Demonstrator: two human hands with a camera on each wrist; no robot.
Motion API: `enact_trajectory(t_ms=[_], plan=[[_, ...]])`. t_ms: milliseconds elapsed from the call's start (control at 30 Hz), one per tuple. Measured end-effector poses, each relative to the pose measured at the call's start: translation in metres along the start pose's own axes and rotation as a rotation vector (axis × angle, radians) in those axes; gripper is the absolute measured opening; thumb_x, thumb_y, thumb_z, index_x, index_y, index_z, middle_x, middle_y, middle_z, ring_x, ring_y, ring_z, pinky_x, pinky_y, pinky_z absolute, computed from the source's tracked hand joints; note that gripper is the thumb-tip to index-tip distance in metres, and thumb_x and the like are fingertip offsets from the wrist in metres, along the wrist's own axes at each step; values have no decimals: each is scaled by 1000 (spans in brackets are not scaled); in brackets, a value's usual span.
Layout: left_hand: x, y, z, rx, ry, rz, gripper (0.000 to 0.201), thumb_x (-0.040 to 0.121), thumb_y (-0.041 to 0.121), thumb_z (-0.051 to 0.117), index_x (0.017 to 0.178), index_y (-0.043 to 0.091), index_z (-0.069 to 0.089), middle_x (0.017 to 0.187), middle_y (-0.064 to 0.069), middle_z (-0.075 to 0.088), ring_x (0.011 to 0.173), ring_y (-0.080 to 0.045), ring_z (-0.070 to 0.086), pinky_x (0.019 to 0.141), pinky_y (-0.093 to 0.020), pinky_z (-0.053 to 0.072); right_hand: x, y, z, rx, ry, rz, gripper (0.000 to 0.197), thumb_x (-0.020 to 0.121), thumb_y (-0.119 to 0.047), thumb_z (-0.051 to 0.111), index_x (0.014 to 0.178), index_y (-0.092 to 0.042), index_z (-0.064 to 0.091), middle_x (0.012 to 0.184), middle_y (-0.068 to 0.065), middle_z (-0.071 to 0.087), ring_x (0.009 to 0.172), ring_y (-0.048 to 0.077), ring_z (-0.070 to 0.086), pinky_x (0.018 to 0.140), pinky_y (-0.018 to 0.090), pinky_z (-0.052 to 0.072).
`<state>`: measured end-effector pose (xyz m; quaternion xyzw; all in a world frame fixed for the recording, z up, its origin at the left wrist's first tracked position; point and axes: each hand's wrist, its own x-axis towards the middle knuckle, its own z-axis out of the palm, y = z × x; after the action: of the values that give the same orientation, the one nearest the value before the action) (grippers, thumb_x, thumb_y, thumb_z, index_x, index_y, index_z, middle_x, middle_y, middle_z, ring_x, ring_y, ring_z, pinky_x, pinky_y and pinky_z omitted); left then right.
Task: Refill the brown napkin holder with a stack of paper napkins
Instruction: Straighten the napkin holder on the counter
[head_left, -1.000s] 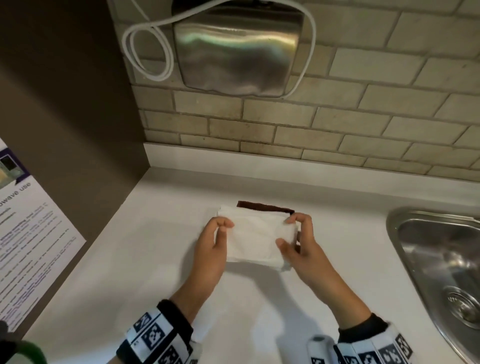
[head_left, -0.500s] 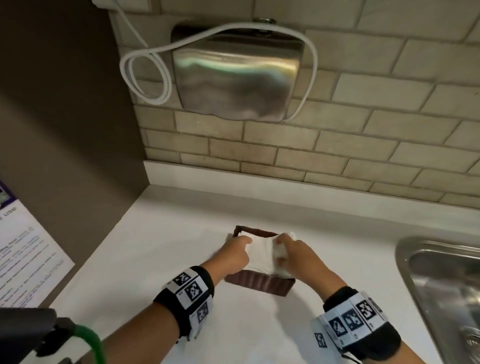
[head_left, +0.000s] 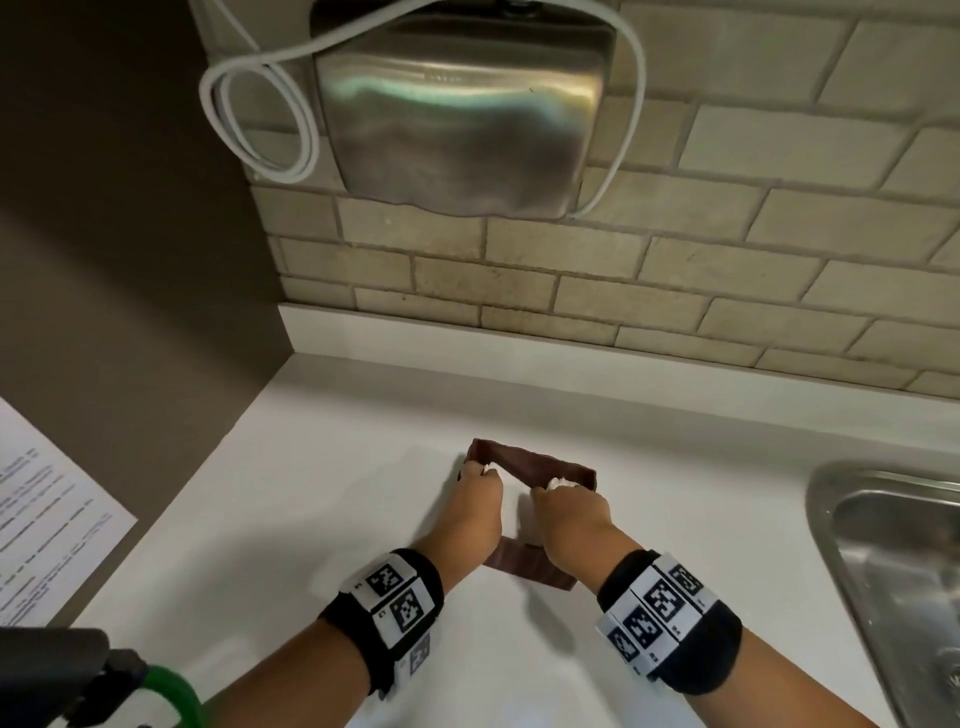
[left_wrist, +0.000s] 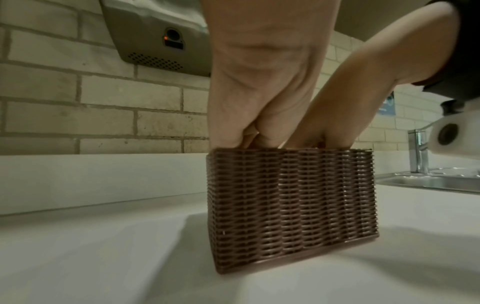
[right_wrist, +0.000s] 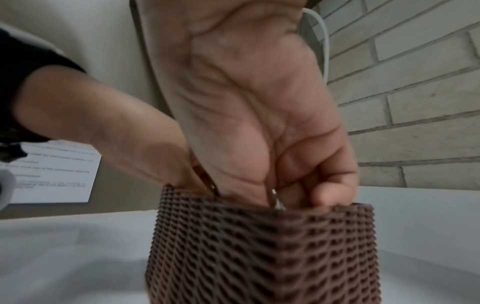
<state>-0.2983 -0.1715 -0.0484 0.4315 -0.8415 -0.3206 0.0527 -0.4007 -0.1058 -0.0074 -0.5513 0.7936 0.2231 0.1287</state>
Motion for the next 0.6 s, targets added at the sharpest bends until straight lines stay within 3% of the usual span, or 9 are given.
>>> enact_trajectory(t_ms=[100, 233, 333, 400, 500, 600], plan=[[-7, 2, -1, 54, 85, 109, 44, 91, -8, 46, 136, -4, 46, 150, -18, 34, 131, -34, 43, 105, -36, 39, 2, 1, 5, -150, 28, -28, 46, 89, -20, 57, 134, -17, 47, 136, 7, 49, 126, 29, 42, 105, 36, 35], [-2, 0, 4, 140, 65, 166, 31, 95, 1, 44, 120, -2, 61, 140, -17, 48, 128, -29, 48, 106, -32, 39, 0, 4, 6, -282, 93, -19, 39, 92, -33, 47, 129, -23, 53, 132, 5, 44, 123, 27, 33, 101, 35, 29], [-3, 3, 3, 209, 30, 189, 29, 99, 11, 40, 107, -1, 64, 123, -15, 61, 115, -27, 57, 98, -28, 38, -2, 6, 3, -306, 122, -25, 44, 87, -29, 54, 129, -20, 54, 135, 6, 33, 125, 25, 31, 103, 33, 28], [-3, 4, 5, 275, -32, 169, 32, 100, 17, 38, 105, -1, 64, 116, -16, 63, 109, -29, 59, 96, -31, 41, -1, 6, 2, -259, 81, -36, 44, 89, -24, 55, 133, -14, 52, 137, 8, 40, 128, 26, 38, 107, 33, 32], [-2, 3, 7, 355, -79, 132, 34, 101, 20, 35, 106, 0, 63, 112, -17, 63, 108, -29, 59, 108, -37, 35, -2, 1, 2, -195, 4, -94, 33, 94, -8, 50, 126, -6, 56, 128, 9, 59, 119, 25, 57, 98, 31, 46], [-2, 5, 7, 496, -86, 115, 39, 103, 20, 30, 110, 0, 63, 112, -18, 64, 111, -31, 56, 120, -45, 14, 0, -1, 2, -133, -39, -136, 31, 94, -1, 48, 124, -3, 57, 128, 11, 61, 119, 27, 59, 98, 32, 47]])
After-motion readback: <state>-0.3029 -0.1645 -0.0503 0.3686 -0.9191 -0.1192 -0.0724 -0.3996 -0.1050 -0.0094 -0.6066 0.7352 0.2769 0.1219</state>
